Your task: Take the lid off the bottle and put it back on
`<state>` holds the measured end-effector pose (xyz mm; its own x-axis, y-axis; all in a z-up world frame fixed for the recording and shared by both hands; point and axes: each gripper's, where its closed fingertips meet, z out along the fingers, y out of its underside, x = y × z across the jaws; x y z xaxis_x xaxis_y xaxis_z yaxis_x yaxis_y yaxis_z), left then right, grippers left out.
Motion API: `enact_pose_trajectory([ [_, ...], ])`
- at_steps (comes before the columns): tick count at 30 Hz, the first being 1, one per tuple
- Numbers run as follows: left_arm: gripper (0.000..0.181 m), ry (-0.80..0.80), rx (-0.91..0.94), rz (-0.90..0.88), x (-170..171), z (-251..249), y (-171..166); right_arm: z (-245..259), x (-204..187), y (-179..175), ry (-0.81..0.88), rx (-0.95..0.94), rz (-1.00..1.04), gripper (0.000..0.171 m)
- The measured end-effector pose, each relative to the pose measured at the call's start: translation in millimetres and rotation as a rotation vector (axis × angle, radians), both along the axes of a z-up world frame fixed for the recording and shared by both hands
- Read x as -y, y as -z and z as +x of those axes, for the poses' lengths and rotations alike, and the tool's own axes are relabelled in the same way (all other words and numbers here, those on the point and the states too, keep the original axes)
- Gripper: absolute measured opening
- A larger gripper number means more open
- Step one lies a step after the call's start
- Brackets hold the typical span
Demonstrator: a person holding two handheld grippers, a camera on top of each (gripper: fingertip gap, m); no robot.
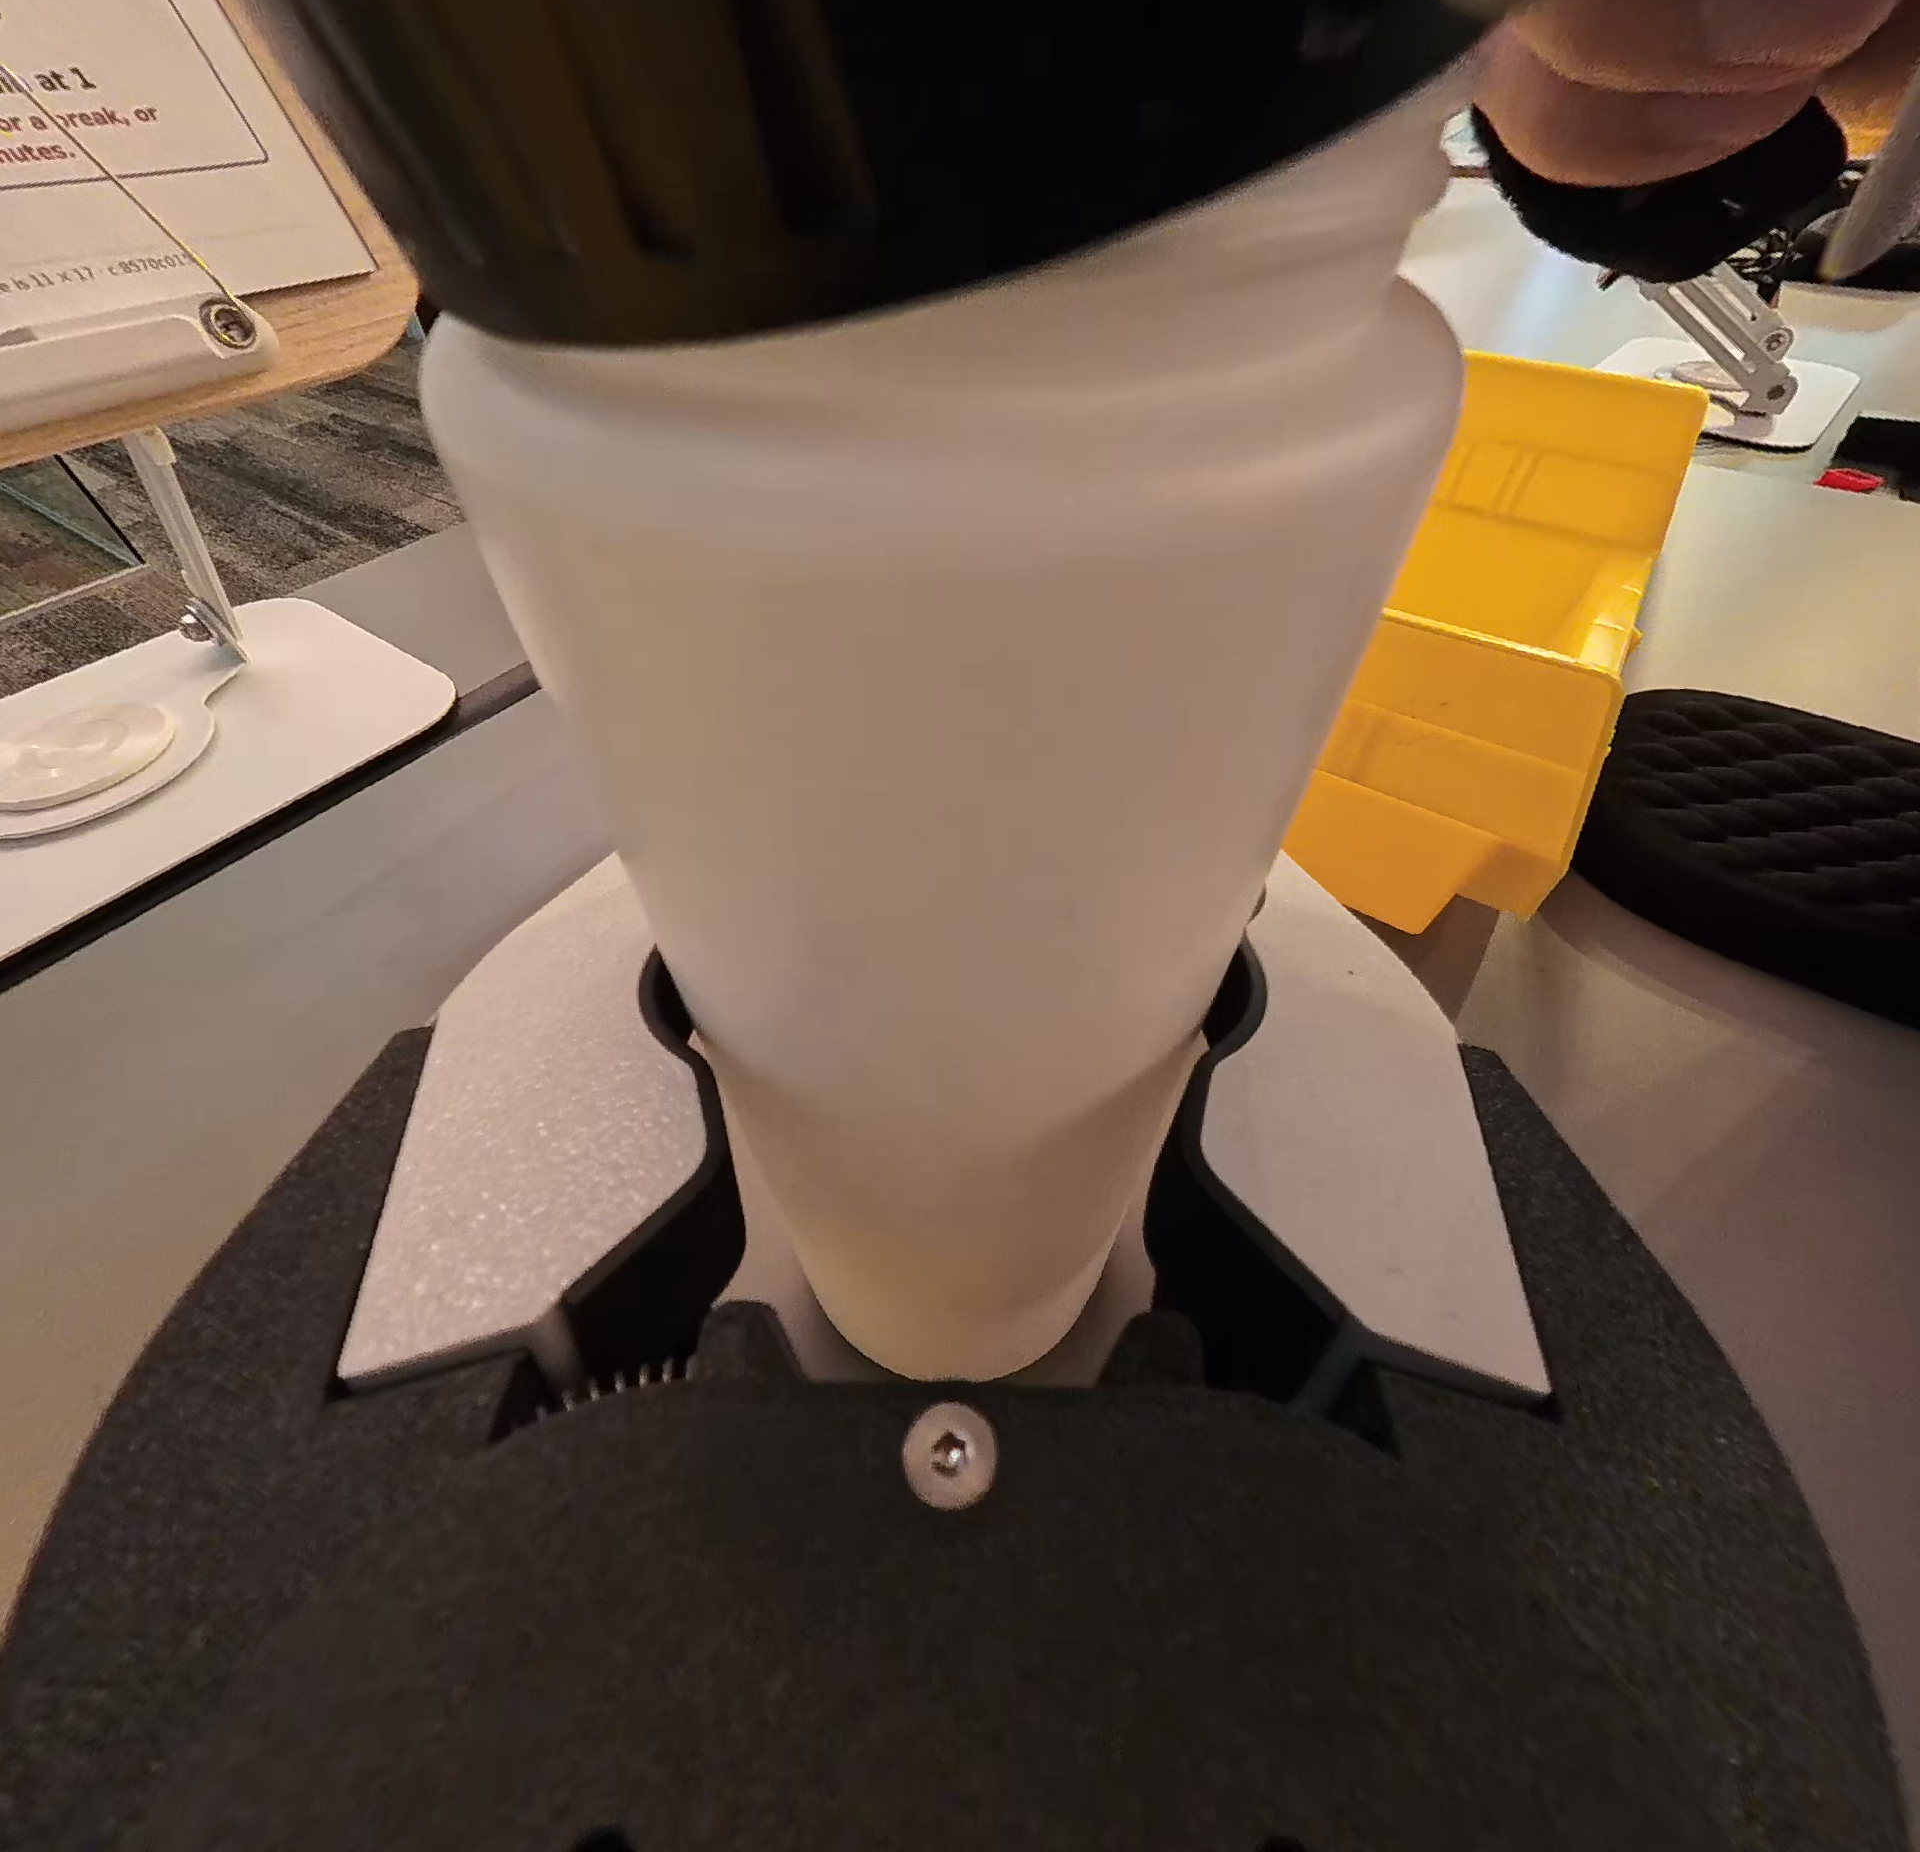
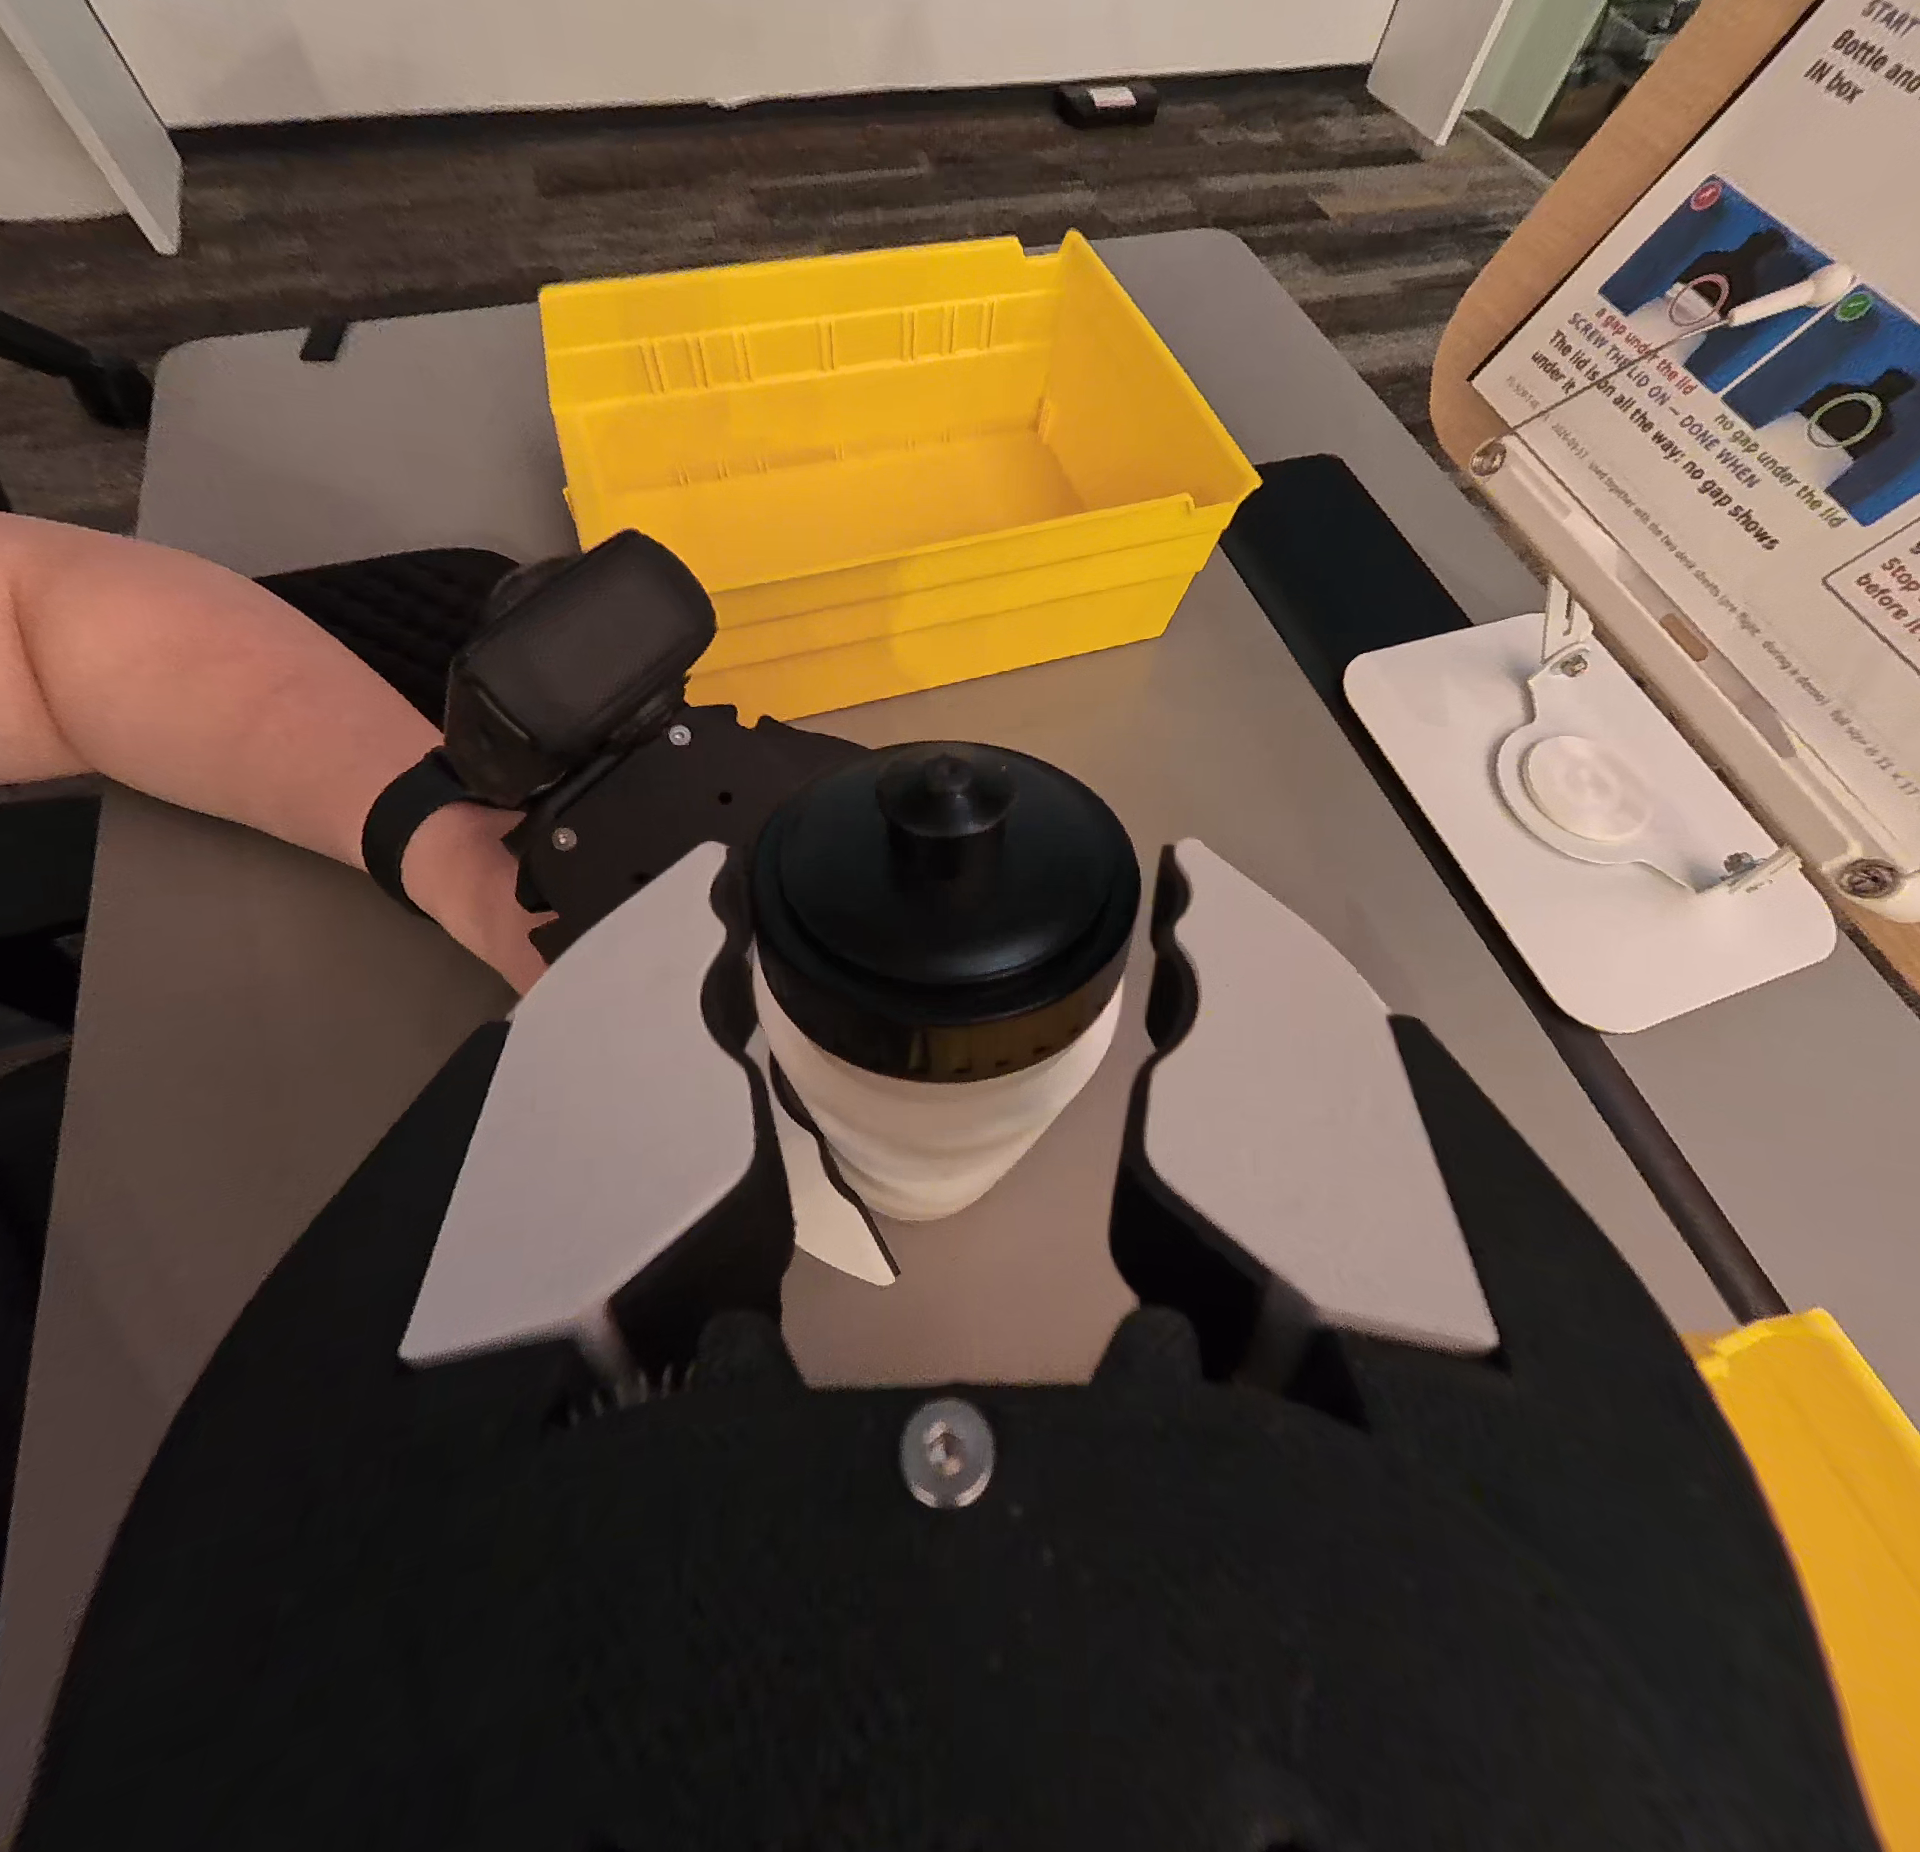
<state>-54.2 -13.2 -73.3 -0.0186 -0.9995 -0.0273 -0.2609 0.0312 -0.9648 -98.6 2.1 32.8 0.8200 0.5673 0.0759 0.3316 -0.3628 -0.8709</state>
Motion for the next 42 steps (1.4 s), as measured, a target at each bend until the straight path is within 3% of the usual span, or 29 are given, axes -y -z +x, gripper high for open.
enact_pose_trajectory([
  [6, 0.098, -0.003, -0.002, 0.000, -2.3, -0.1, 0.0, -1.9, -2.0, -0.8, -0.008, 0.033, 0.027, 0.072],
  [19, 0.098, 0.013, 0.009, -0.009, -10.4, -1.3, -0.6, 1.5, -4.3, -11.6, -0.167, -0.192, 0.109, 0.073],
  [30, 0.098, 0.042, 0.009, -0.013, -8.8, -1.2, -0.5, -1.5, -6.2, -1.3, -0.184, -0.138, 0.100, 0.072],
  [39, 0.098, 0.256, -0.005, 0.020, 25.1, -3.5, 0.0, -3.6, 23.0, 2.3, -0.323, -0.043, 0.038, 0.072],
  [42, 0.098, 0.418, -0.012, 0.005, 53.1, -9.8, 0.8, -8.2, 44.6, 3.2, -0.433, -0.016, 0.016, 0.072],
])
